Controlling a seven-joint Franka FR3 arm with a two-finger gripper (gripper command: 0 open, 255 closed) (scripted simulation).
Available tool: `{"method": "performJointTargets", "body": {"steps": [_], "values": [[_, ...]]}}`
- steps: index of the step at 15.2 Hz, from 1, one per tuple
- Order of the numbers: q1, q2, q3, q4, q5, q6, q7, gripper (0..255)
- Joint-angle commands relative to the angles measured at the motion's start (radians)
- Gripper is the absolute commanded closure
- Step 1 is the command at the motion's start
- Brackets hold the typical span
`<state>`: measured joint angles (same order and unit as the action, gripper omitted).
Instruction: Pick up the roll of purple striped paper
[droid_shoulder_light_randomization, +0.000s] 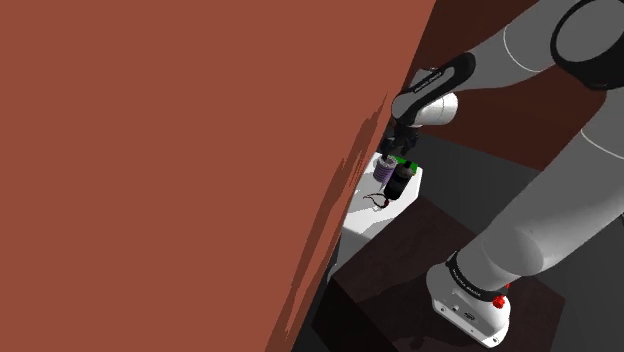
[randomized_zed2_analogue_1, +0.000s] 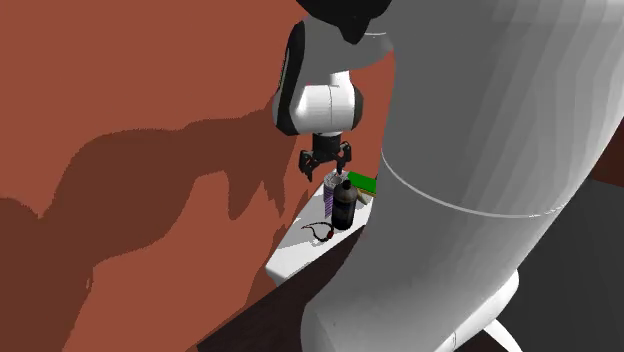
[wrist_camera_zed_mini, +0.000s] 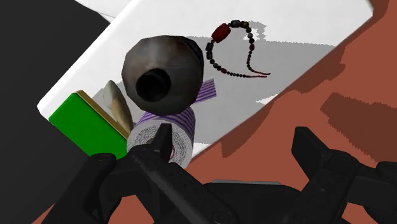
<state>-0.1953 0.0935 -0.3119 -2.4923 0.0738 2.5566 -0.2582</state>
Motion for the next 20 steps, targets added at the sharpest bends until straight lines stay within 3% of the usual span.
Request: {"method": "performJointTargets", "body": {"steps": [1,9,19,20], "values": [[-0.018,0.081,-0.003,0.032,0.041,0.047,-0.043,0],[-0.143,0.389,0.051,0.223,0.181,0.164,-0.177,0],[-0.184,0.497,0.101,0.26,0.223,0.237,-0.208,0],[-0.184,0.496,0.1,0.26,0.223,0.236,-0.207,255]]}}
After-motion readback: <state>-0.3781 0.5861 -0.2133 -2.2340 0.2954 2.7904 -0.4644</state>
